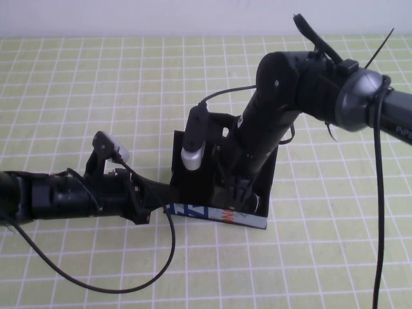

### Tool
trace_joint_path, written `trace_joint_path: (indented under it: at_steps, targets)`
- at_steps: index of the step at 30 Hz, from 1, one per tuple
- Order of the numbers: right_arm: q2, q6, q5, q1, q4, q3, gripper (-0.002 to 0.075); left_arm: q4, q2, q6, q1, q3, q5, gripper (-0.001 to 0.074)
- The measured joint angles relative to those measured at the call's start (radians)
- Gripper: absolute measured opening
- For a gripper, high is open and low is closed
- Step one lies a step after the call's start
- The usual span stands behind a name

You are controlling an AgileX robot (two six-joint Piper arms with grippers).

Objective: Take glasses out of glasses case
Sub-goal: Pick up the glasses from the glasses case

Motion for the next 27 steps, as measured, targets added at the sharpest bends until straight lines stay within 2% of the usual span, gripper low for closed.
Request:
trace_joint_path:
  at_steps: [27]
  targets:
    - [0.063, -0.029, -0.092, 0.000, -0.038, -0.007, 0.0268, 0.000, 0.000, -0.002, 0.000, -0.002, 0.000, -0.0004]
